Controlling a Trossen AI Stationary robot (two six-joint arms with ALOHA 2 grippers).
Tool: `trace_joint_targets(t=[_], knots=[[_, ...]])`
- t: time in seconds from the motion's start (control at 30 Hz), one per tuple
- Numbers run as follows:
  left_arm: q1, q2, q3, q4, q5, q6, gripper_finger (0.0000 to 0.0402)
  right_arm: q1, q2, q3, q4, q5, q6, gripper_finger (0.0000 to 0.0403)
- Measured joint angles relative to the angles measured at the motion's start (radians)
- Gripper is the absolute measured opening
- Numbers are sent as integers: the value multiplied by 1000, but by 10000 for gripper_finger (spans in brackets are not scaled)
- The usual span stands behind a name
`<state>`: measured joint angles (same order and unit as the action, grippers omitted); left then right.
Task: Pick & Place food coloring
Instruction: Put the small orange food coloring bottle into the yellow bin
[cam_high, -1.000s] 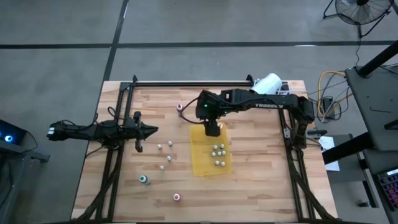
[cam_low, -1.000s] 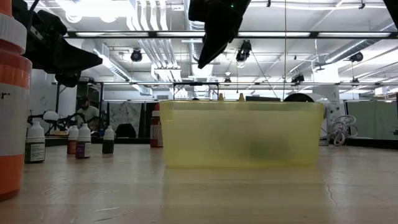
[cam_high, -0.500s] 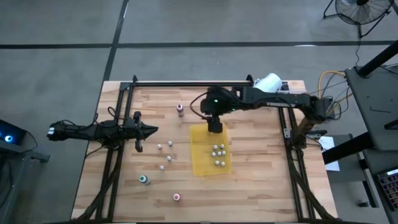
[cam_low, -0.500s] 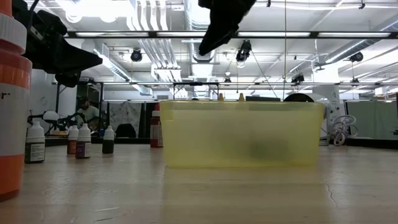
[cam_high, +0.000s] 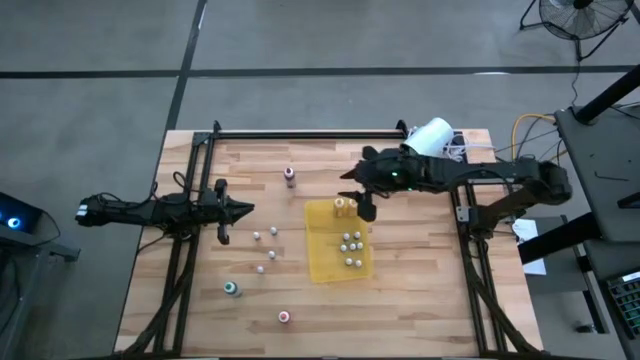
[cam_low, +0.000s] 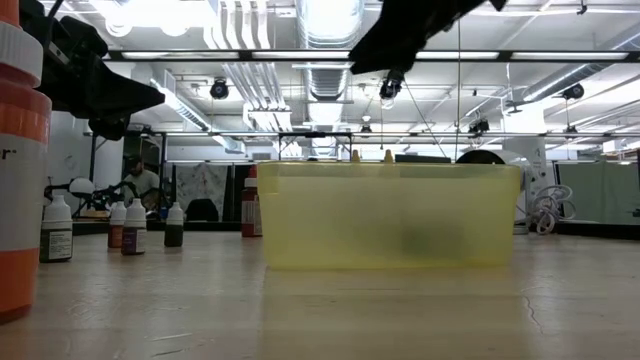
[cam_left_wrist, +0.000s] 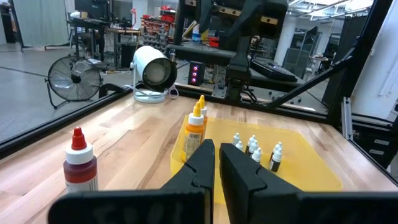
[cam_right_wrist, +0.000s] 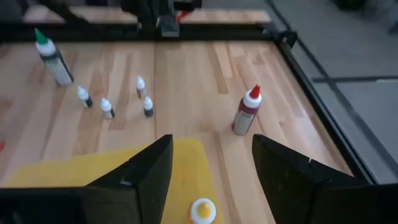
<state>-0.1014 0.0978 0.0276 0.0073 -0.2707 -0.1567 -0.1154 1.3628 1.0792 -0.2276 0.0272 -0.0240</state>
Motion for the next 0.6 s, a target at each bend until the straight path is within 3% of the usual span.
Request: trace_joint_targets(t=[0.2, 0.37, 0.5, 0.6], knots=[[0, 0, 0, 0, 0, 0, 0, 0, -132, -175, 185, 0, 30, 210], [0, 0, 0, 0, 0, 0, 0, 0, -217, -261, 218, 1, 19, 206], [0, 0, 0, 0, 0, 0, 0, 0, -281, -314, 216, 2, 23, 174], [0, 0, 0, 0, 0, 0, 0, 0, -329, -343, 217, 2, 25, 127]])
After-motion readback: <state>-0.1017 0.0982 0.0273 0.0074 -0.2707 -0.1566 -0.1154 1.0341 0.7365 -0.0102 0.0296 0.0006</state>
